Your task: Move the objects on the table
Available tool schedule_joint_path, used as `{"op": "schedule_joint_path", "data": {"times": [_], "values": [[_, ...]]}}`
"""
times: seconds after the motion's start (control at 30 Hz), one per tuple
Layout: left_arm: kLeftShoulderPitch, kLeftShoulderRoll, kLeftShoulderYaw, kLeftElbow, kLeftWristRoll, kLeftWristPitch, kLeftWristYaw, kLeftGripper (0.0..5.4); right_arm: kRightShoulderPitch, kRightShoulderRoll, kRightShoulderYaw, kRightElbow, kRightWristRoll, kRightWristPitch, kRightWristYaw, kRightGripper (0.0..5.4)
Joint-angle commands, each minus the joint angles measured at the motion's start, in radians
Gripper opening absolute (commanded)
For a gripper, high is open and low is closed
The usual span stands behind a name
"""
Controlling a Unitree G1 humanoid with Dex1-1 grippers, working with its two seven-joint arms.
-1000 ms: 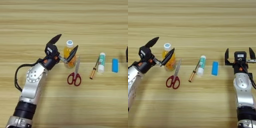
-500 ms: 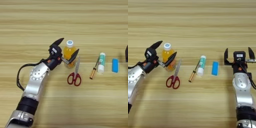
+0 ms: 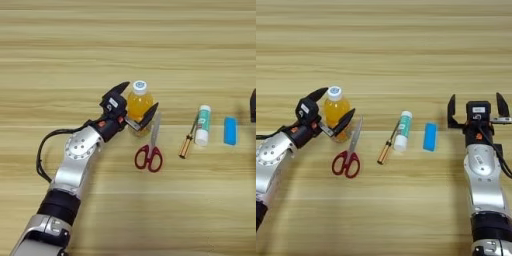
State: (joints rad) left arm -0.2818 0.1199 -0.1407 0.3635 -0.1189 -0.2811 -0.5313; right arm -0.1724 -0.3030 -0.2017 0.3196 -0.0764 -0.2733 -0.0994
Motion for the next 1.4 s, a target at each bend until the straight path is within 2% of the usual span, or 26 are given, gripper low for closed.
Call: {"op": "schedule_joint_path", "data": {"times": [0.03,0.5,1.1,1.4], "values": [[-0.019,-0.001,0.004,0.014,0.009,-0.007,-0.001,5.38,-0.001,0.006,0.006,-0.016,-0.006,0.015,-0.001,5.4],[-0.024,-0.003,0.003,0.033,0.013,-0.016,0.002,5.38,0.0,0.005,0.007,-0.019,-0.005,0.017,-0.001,5.4],[-0.024,-0.007,0.0,0.057,0.018,-0.025,-0.007,3.59,0.001,0.004,0.007,-0.021,-0.004,0.017,0.001,5.4],[-0.025,-0.008,0.011,0.056,0.001,-0.033,-0.013,3.52,0.002,0.005,0.009,-0.023,-0.005,0.017,0.0,5.4]]}}
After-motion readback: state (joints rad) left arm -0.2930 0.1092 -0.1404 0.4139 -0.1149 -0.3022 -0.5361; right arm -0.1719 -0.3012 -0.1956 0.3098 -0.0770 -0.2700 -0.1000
